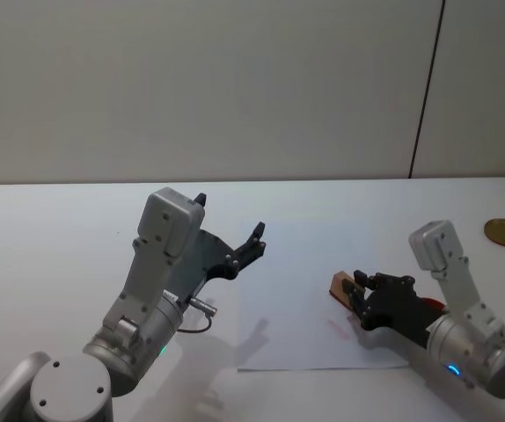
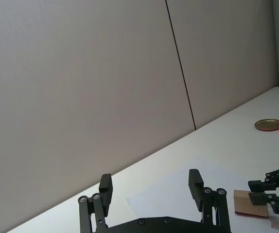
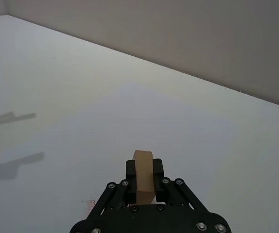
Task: Use the one hand to pick up the stamp and affix it onto the A4 paper.
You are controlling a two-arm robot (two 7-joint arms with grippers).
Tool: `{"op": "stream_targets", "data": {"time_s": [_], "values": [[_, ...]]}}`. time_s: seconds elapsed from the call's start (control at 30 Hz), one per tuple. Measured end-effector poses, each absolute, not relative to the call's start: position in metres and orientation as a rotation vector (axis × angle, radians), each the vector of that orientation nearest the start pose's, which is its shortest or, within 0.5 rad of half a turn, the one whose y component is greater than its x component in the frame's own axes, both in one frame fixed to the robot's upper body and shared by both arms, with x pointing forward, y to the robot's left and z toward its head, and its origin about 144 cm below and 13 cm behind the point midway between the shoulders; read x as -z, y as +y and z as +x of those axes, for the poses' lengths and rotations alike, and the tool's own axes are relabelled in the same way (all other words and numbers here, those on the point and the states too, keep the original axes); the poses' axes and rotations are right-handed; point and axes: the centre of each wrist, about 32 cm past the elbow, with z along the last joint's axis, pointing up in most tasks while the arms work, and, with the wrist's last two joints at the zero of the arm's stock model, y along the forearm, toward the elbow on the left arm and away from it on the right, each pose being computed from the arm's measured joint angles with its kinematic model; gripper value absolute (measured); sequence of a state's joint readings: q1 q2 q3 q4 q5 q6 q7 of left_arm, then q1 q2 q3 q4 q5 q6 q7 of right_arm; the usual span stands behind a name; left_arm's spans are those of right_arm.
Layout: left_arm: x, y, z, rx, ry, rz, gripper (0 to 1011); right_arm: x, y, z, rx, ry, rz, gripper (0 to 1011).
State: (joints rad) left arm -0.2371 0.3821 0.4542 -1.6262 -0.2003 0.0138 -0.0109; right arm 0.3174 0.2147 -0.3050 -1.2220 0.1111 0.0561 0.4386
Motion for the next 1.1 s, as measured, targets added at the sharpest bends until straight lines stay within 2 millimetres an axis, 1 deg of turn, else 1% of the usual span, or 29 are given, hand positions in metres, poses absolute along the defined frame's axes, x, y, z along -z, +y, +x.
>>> {"op": "stream_targets", "data": {"time_s": [0.27, 0.53, 0.73, 0.87, 1.1], "values": [[-1.204, 0.198, 0.492, -1.124, -0.268, 0.061, 993, -1.136, -0.225, 0.538, 0.915, 0.021, -0.25, 194], [-1.204, 0.198, 0.492, -1.124, -0.268, 0.061, 993, -1.142, -0.227, 0.538, 0.919, 0.017, -0.232, 194], [-1.204, 0.198, 0.492, -1.124, -0.268, 0.061, 993, -1.156, -0.23, 0.538, 0.941, -0.017, -0.185, 194], [-1.204, 0.198, 0.492, -1.124, -0.268, 0.061, 993, -1.166, -0.236, 0.538, 0.962, -0.041, -0.154, 194], [-1.204, 0.198, 0.492, -1.124, -0.268, 0.061, 993, -1.176, -0.248, 0.534, 0.99, -0.061, -0.134, 194]]}}
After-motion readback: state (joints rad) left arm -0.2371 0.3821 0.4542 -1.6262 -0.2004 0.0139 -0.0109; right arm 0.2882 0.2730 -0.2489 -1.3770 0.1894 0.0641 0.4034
